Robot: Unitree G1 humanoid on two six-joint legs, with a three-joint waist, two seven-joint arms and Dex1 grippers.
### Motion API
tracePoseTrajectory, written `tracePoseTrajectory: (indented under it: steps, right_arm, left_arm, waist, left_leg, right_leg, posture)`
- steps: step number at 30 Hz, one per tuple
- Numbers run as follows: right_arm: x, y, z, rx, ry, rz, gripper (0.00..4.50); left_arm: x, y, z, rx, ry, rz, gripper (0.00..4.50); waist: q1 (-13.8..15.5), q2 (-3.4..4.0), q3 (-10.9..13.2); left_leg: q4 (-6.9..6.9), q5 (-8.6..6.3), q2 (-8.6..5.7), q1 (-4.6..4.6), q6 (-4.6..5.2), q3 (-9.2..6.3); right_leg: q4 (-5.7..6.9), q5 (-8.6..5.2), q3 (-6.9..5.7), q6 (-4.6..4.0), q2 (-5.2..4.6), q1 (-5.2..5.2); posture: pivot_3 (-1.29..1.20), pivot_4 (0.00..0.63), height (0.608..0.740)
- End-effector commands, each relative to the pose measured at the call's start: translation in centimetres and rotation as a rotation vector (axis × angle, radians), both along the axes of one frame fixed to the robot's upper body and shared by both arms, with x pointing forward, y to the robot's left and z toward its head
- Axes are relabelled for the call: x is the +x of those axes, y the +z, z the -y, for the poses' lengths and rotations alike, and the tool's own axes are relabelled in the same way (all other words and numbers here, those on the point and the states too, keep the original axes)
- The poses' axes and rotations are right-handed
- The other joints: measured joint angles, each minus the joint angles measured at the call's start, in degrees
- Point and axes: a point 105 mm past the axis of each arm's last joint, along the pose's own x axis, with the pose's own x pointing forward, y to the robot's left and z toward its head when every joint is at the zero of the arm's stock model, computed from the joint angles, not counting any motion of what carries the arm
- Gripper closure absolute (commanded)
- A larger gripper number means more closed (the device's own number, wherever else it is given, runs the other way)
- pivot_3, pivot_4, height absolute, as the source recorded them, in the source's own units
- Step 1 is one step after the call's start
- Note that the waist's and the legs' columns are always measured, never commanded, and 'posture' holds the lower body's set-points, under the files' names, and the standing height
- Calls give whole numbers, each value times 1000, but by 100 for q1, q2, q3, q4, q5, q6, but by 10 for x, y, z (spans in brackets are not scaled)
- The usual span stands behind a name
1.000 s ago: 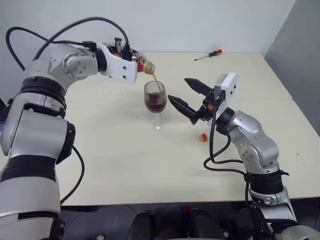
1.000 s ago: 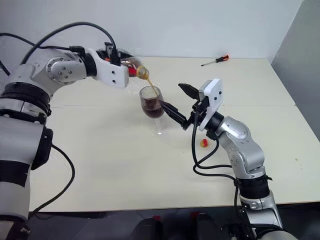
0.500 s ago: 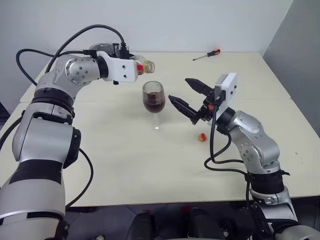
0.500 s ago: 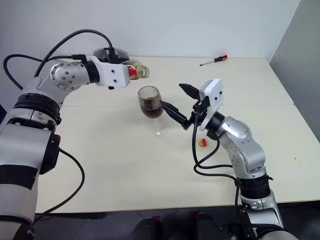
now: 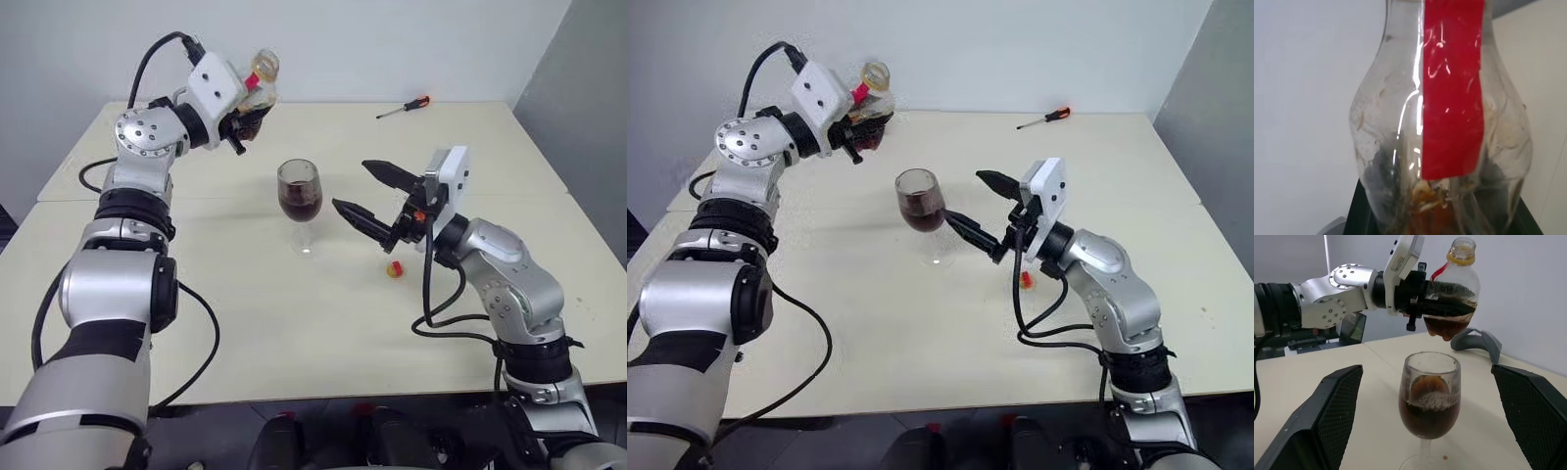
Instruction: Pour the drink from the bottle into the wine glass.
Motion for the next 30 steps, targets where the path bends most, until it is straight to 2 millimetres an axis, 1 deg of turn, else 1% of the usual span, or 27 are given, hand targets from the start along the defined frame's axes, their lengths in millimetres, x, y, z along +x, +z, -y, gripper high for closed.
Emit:
tracePoseTrajectory:
  steps: [1,5,7,9,11,14,18,19,22,25,28,30]
  right_arm:
    - [-15,7,0,-11,56,32,0]
    - [-25,2,4,-41,83,11,0]
    - [-31,-3,6,-59,95,-8,0]
    - [-38,-8,6,-76,111,-26,0]
    - [-42,-11,7,-84,119,-36,0]
    - [-49,-16,7,-91,126,-57,0]
    - [-53,-20,7,-100,126,-65,0]
    - [-55,-22,7,-98,124,-69,0]
    - [-58,-25,8,-98,122,-76,0]
    - [-61,-30,9,-114,125,-76,0]
    - [-60,-32,10,-124,126,-73,0]
    - [-60,-34,10,-130,127,-69,0]
  left_arm:
    - [-5,20,-8,-144,7,44,3451]
    - [-7,5,-22,-249,60,12,3451]
    - [-9,-5,-32,-328,118,-5,3451]
    - [-14,-16,-42,-400,173,-20,3451]
    - [-18,-23,-47,-433,208,-33,3451]
    - [-28,-40,-61,-492,288,-60,3451]
    - [-37,-52,-74,-519,359,-80,3451]
    - [-41,-62,-84,-529,411,-88,3451]
    - [-51,-82,-108,-517,524,-91,3451]
    - [-56,-97,-125,-509,600,-95,3451]
    - [-58,-109,-137,-522,654,-107,3451]
    - [-58,-115,-139,-533,661,-117,3451]
  waist:
    - [0,0,0]
    - [5,1,0]
    - [11,1,0]
    - [14,0,-1]
    - [17,-1,-1]
    - [28,-2,-2]
    - [43,-3,-2]
    - [51,-3,-3]
    - [51,-3,-4]
    - [59,-4,-4]
    - [100,-7,-6]
    - [151,-11,-8]
  left_leg:
    - [2,0,1,0,0,-1]
    - [27,0,8,-4,0,-7]
    - [57,0,13,-12,1,-18]
    - [59,-1,12,-14,1,-21]
    - [61,-1,11,-15,1,-23]
    - [61,-1,10,-16,2,-25]
    - [62,-1,8,-16,2,-28]
    - [62,-2,7,-16,3,-29]
    - [61,-2,6,-8,4,-28]
    - [60,-3,7,-6,5,-34]
    - [59,-4,6,-8,6,-37]
    - [60,-5,4,-7,8,-39]
  right_leg:
    - [0,0,1,0,0,0]
    - [4,0,4,0,1,2]
    - [8,-1,7,0,4,5]
    - [7,-1,18,1,2,7]
    - [8,-1,23,0,3,7]
    - [8,-1,25,1,3,8]
    - [7,-1,26,1,3,11]
    - [7,-1,25,0,2,11]
    - [5,-1,32,1,3,19]
    - [4,-2,26,0,4,24]
    - [0,-1,21,0,3,27]
    - [-5,-1,16,0,2,33]
  posture:
    - [0,150,740]
    - [0,150,740]
    - [0,150,740]
    - [0,150,740]
    - [0,150,740]
    - [0,150,740]
    - [0,150,740]
    - [0,150,740]
    - [0,150,740]
    - [0,150,740]
    - [0,150,740]
    - [0,150,740]
